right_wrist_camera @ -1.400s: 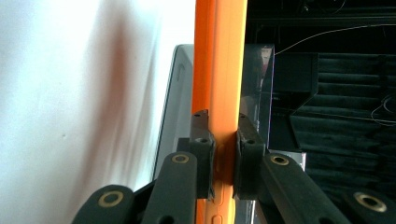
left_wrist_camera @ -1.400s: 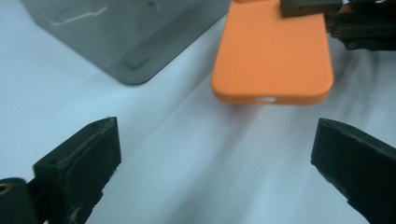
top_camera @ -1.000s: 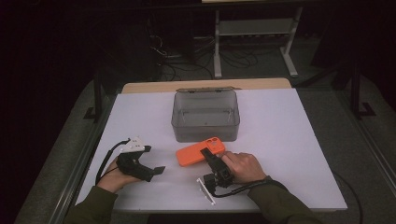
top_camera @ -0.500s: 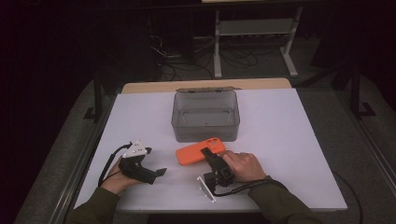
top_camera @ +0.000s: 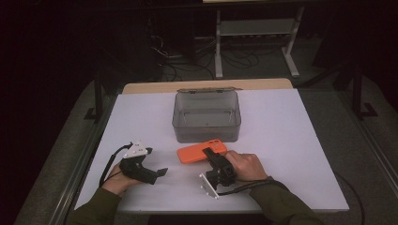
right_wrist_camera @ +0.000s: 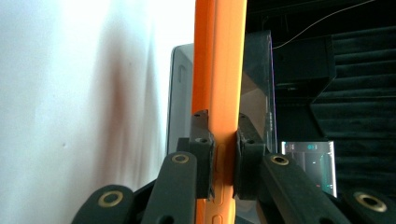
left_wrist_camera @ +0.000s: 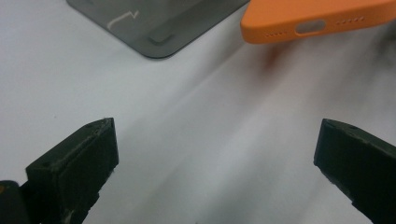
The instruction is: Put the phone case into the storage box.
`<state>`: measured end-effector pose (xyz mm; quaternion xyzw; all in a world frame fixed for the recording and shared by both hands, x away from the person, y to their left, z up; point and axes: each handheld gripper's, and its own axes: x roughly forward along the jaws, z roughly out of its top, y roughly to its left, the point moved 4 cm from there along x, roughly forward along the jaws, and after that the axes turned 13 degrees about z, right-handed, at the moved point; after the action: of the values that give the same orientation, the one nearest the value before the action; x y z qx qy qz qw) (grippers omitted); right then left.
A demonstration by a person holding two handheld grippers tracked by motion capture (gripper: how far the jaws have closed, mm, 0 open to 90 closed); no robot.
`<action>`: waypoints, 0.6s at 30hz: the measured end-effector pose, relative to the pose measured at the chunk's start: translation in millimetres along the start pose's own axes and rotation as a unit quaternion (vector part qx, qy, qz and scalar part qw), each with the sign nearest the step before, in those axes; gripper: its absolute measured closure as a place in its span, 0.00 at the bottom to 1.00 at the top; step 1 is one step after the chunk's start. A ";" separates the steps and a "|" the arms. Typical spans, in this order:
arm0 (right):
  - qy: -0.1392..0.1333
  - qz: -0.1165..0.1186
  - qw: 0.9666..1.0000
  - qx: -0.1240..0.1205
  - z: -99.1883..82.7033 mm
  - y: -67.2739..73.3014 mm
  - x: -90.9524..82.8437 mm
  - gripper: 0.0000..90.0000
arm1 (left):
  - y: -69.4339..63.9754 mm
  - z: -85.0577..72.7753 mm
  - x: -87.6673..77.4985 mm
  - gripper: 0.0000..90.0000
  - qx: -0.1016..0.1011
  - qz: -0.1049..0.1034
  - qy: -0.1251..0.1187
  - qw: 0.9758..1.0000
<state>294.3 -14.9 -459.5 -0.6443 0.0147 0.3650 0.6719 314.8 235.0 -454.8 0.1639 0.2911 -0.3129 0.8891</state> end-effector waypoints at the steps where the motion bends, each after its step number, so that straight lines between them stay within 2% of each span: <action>1: -0.001 0.001 1.000 0.005 -0.3 -0.4 0.1 0.89 | -0.2 0.1 -0.1 0.00 0.001 0.001 0.000 1.000; 8: -0.007 0.010 0.999 0.031 -2.7 -3.0 -0.1 0.89 | 0.7 0.5 -0.5 0.00 -0.003 0.002 -0.001 1.000; 18: -0.010 0.024 0.998 0.052 -3.9 -3.5 1.5 0.89 | 1.0 0.3 -0.6 0.00 -0.002 0.004 -0.001 1.000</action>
<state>298.9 -17.2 -457.9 -0.6044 0.0425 0.3863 0.6955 315.2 235.9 -454.0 0.1632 0.2896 -0.3093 0.8910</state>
